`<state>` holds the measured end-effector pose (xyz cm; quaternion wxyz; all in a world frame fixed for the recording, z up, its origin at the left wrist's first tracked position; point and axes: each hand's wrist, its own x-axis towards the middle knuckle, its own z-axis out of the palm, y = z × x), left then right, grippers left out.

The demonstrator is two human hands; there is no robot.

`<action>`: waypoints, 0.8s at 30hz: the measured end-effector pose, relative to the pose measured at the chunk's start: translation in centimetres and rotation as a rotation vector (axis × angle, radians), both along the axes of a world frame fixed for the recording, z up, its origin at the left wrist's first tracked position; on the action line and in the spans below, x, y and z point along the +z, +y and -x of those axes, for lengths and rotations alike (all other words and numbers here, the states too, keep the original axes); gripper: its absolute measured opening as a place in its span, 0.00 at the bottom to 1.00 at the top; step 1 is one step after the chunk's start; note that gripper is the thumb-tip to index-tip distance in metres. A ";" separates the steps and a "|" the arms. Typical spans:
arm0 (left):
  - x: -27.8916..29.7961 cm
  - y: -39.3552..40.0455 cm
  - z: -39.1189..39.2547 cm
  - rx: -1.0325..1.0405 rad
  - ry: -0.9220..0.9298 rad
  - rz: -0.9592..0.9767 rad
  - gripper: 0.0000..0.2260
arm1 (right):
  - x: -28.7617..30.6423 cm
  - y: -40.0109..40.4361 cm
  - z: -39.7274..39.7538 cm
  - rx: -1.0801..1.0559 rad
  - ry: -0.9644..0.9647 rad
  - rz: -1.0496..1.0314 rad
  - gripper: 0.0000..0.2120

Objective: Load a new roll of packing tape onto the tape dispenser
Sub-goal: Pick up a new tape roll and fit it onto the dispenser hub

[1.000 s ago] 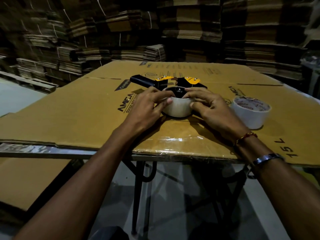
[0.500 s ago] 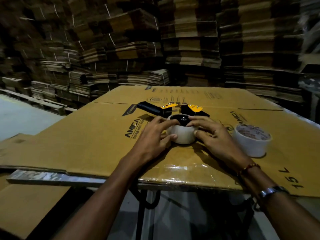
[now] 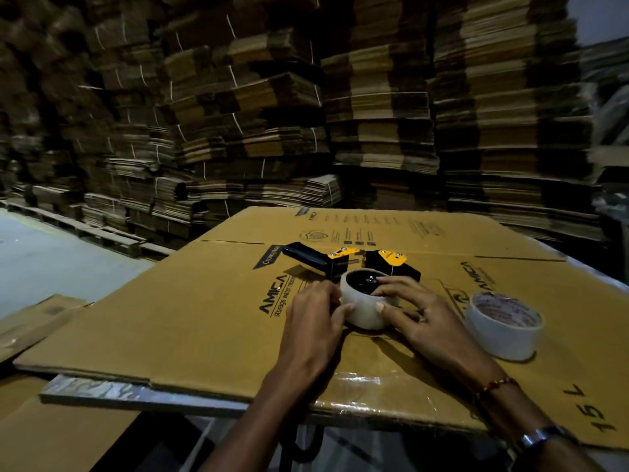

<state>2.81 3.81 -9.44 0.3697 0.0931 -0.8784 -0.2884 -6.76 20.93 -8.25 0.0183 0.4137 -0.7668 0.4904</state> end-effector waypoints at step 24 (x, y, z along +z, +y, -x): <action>0.1 -0.6 0.4 -0.042 -0.026 -0.112 0.01 | 0.1 -0.1 -0.1 -0.011 0.038 -0.048 0.09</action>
